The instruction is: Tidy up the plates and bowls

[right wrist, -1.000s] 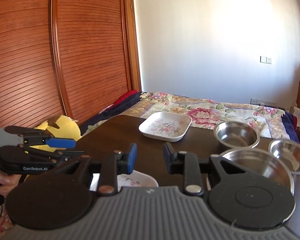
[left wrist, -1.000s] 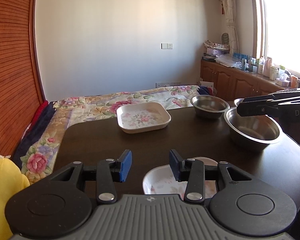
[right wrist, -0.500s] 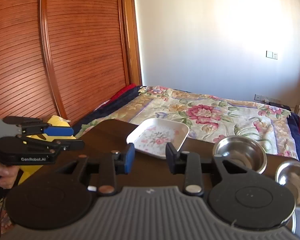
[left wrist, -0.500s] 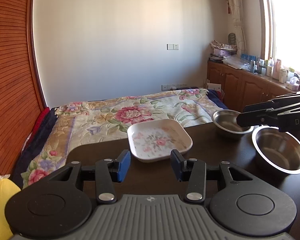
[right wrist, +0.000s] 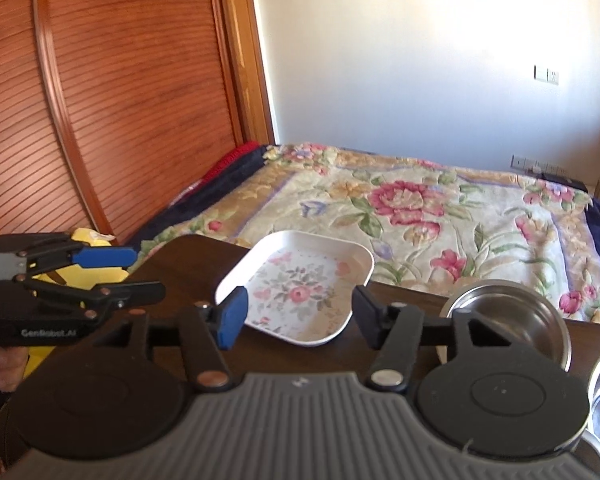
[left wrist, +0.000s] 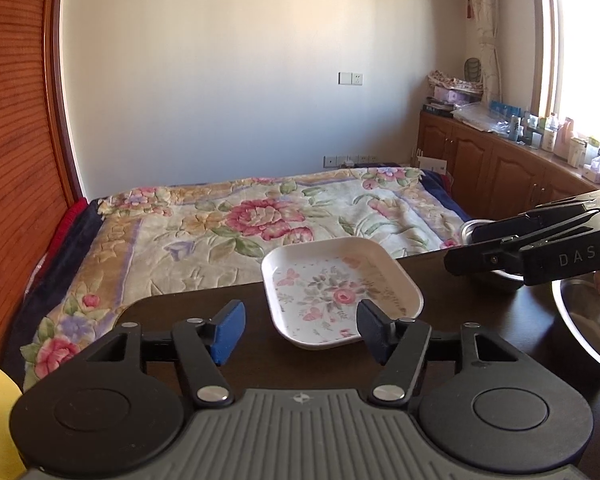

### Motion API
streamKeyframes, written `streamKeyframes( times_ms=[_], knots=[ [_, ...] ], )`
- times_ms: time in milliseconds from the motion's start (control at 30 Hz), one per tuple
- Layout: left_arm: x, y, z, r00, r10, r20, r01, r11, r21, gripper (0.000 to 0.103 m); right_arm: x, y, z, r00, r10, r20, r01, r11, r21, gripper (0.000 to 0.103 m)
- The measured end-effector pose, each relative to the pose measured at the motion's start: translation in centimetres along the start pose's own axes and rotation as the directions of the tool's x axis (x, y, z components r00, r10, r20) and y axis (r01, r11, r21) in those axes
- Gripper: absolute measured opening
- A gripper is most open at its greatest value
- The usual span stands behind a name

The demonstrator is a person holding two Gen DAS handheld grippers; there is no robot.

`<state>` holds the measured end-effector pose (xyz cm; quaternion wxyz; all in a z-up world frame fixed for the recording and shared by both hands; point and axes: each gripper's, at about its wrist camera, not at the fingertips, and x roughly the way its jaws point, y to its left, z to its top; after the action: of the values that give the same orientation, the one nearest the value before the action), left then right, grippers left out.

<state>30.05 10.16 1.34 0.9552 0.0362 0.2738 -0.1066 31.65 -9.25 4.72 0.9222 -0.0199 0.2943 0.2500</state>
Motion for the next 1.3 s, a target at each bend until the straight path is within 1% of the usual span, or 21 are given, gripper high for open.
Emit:
streamKeyframes(
  times_ms=[133,300,567,667,700,767,1100,1267,1300],
  knots=[
    [1.9,0.8,0.1,1.0,-0.002,-0.024,0.002,1.0,-0.011,0.066,2.1,-0.4,0.3,0.999,-0.01,-0.042,0.011,1.0,0.006,0.064],
    [4.1,1.9,0.2,0.999,-0.007,-0.048,0.006,1.0,-0.024,0.066,4.5,-1.2,0.8,0.995,-0.016,-0.102,0.018,1.0,0.021,0.064],
    [7.0,2.7,0.2,0.996,-0.023,-0.087,0.02,0.999,-0.04,0.048,7.1,-2.0,1.1,0.984,-0.021,-0.176,0.024,1.0,0.018,0.064],
    [7.8,2.8,0.1,0.995,-0.029,-0.098,0.024,0.999,-0.048,0.043,7.8,-2.3,1.1,0.98,-0.021,-0.198,0.025,1.0,0.018,0.059],
    [8.0,2.9,0.0,0.994,-0.03,-0.101,0.025,0.998,-0.05,0.042,8.0,-2.3,1.0,0.978,-0.02,-0.207,0.025,0.999,0.02,0.056],
    [8.3,3.0,-0.2,0.994,-0.032,-0.105,0.026,0.998,-0.053,0.04,8.7,-2.6,0.9,0.975,-0.018,-0.223,0.025,0.999,0.026,0.052],
    [9.2,3.0,-0.3,0.993,-0.036,-0.115,0.03,0.998,-0.06,0.037,9.5,-3.2,0.8,0.964,-0.029,-0.263,0.036,0.999,0.023,0.04],
    [9.6,3.1,-0.4,0.992,-0.035,-0.12,0.027,0.997,-0.066,0.034,9.8,-3.3,0.9,0.962,-0.025,-0.273,0.031,0.999,0.018,0.035],
    [9.7,3.1,-0.4,0.992,-0.035,-0.122,0.027,0.997,-0.067,0.032,9.9,-3.2,1.0,0.96,-0.024,-0.277,0.029,0.999,0.013,0.03]
  ],
)
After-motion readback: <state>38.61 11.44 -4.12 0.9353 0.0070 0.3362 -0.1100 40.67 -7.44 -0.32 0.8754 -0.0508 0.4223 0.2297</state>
